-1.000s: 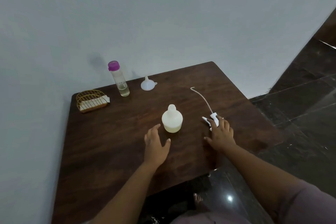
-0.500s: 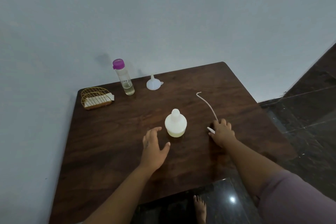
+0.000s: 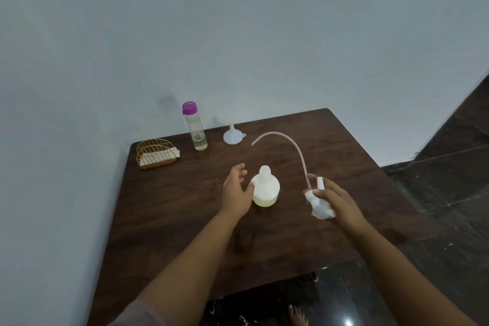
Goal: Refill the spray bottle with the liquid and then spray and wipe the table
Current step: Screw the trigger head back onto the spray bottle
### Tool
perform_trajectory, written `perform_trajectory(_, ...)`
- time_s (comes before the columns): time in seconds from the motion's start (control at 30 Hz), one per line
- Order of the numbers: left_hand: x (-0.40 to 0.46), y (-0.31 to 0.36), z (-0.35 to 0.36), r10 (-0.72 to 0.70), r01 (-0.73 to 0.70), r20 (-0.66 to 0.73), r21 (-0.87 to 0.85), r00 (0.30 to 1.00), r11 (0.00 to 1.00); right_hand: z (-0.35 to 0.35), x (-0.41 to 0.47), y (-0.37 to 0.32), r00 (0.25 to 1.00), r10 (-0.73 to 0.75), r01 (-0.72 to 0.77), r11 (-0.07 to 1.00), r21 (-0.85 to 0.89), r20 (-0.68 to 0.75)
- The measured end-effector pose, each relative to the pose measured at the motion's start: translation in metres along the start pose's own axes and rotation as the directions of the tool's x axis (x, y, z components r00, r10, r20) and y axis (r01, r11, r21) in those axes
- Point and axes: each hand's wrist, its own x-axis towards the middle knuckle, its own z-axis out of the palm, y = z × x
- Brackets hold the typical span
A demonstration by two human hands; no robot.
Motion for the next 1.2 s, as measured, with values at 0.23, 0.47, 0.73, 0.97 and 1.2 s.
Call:
perform_trajectory(0.23,0.02,0.02,-0.008,0.033,-0.035,0.029,0.059,0.999,0.998,-0.021,-0.038,-0.004,0.996,0.052,-0.05,0.998,-0.03,0.07)
perform_trajectory(0.47,0.023,0.022,0.009,0.09,-0.118,0.163,0.169,0.983,0.979,-0.025,-0.045,0.003,0.994,0.111,-0.109,0.99,-0.085,0.014)
perform_trajectory(0.73,0.029,0.015,0.026,0.145,-0.2,0.214,0.266,0.966,0.943,-0.018,-0.04,0.008,0.994,0.111,-0.096,0.922,-0.374,0.02)
perform_trajectory(0.97,0.036,0.011,0.031,0.176,-0.281,0.271,0.426,0.946,0.86,-0.009,-0.024,-0.011,0.999,0.027,0.01,0.717,-0.697,0.042)
perform_trajectory(1.2,0.047,0.007,0.032,0.18,-0.24,0.172,0.441,0.968,0.865,0.003,0.002,-0.046,0.977,-0.201,0.132,0.343,-0.93,0.064)
